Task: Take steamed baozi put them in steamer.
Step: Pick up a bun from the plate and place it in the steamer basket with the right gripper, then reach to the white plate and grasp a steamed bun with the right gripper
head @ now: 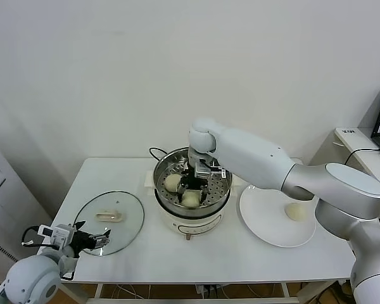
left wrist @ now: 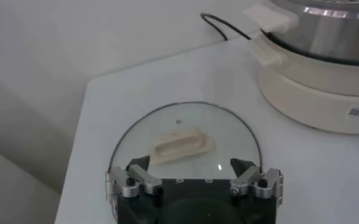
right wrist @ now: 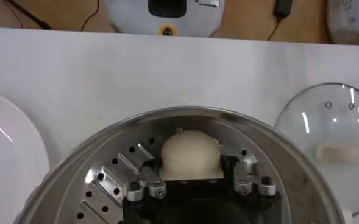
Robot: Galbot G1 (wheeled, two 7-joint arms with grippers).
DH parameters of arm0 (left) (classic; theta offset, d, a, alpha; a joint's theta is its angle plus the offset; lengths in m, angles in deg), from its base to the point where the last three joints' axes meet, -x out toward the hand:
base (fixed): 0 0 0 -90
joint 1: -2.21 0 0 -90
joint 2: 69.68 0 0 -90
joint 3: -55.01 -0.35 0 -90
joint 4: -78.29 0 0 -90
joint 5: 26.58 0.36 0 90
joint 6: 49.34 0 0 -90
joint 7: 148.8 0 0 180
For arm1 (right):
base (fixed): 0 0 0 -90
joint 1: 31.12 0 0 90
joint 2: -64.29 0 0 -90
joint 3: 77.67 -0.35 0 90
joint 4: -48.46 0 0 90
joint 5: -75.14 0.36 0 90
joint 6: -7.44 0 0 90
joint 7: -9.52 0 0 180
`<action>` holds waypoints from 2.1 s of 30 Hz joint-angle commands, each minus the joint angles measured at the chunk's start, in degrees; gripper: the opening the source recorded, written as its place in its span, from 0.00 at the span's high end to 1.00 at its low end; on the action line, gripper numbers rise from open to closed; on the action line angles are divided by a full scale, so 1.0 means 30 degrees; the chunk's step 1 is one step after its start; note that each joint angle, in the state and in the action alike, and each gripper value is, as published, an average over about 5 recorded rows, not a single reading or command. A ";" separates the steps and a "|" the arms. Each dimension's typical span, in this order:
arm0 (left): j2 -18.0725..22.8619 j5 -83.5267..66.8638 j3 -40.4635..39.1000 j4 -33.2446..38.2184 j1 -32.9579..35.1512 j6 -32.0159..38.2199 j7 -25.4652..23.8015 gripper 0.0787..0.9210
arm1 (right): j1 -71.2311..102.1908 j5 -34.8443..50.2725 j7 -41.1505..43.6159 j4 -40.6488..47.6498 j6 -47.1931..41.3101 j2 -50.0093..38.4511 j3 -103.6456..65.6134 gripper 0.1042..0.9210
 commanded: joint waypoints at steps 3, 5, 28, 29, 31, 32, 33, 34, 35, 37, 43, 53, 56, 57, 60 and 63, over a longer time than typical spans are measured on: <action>-0.0048 -0.0019 0.0109 0.0005 0.0094 -0.0040 -0.0003 0.12 | -0.1768 0.1398 -0.0578 0.0186 0.0180 -0.1483 -0.0555 0.13; -0.0058 -0.0020 0.0120 0.0011 0.0109 -0.0036 -0.0004 0.12 | -0.2762 0.2659 -0.0585 0.0570 -0.0967 -0.2359 -0.0319 0.12; -0.0109 -0.0098 0.0043 0.0012 -0.0113 -0.0113 -0.0018 0.12 | -0.3116 0.6923 -0.0859 0.4960 -1.1309 -1.0274 0.4564 0.12; -0.0101 -0.0098 0.0038 0.0015 -0.0110 -0.0116 -0.0019 0.12 | -0.2683 0.6539 -0.0977 0.5215 -1.1148 -1.0200 0.4096 0.12; -0.0086 -0.0098 0.0034 0.0024 -0.0106 -0.0119 -0.0018 0.12 | -0.1906 0.5872 -0.1172 0.5646 -1.0775 -1.0024 0.3382 0.12; -0.0082 -0.0098 0.0034 0.0029 -0.0108 -0.0124 -0.0017 0.12 | -0.1460 0.5468 -0.1274 0.5885 -1.0552 -0.9918 0.2955 0.12; -0.0080 -0.0100 0.0033 0.0037 -0.0112 -0.0129 -0.0018 0.12 | -0.1058 0.5061 -0.1349 0.6057 -1.0364 -0.9827 0.2598 0.12; -0.0081 -0.0099 0.0034 0.0045 -0.0114 -0.0134 -0.0017 0.12 | -0.0623 0.4612 -0.1443 0.6216 -1.0180 -0.9748 0.2247 0.12; -0.0085 -0.0099 0.0037 0.0054 -0.0115 -0.0138 -0.0016 0.12 | -0.0155 0.4112 -0.1539 0.6373 -1.0006 -0.9674 0.1866 0.12; -0.0094 -0.0099 0.0044 0.0070 -0.0111 -0.0141 -0.0015 0.12 | 0.0654 0.3244 -0.1739 0.6637 -0.9769 -0.9581 0.1231 0.12; -0.0108 -0.0098 0.0050 0.0132 -0.0050 -0.0138 -0.0012 0.12 | 0.2660 0.0991 -0.2520 0.7329 -0.9168 -0.9364 -0.0725 0.12; -0.0121 -0.0095 0.0084 0.0278 -0.0014 -0.0159 -0.0005 0.12 | 0.3942 -0.1247 -0.3492 0.8302 -0.9023 -0.8767 -0.2648 0.12; -0.0100 -0.0095 0.0089 0.0278 0.0024 -0.0155 -0.0005 0.12 | 0.4272 -0.1561 -0.3742 0.8459 -0.9071 -0.8665 -0.2992 0.12; -0.0101 -0.0094 0.0090 0.0275 0.0036 -0.0154 -0.0005 0.12 | 0.4383 -0.1619 -0.3809 0.8511 -0.9082 -0.8629 -0.3093 0.12; -0.0113 -0.0092 0.0088 0.0273 0.0045 -0.0150 -0.0004 0.12 | 0.4685 -0.1836 -0.3993 0.8682 -0.9081 -0.8495 -0.3389 0.12; -0.0112 -0.0086 0.0083 0.0278 0.0034 -0.0151 -0.0003 0.12 | 0.4943 -0.2115 -0.4207 0.8834 -0.9071 -0.8351 -0.3698 0.12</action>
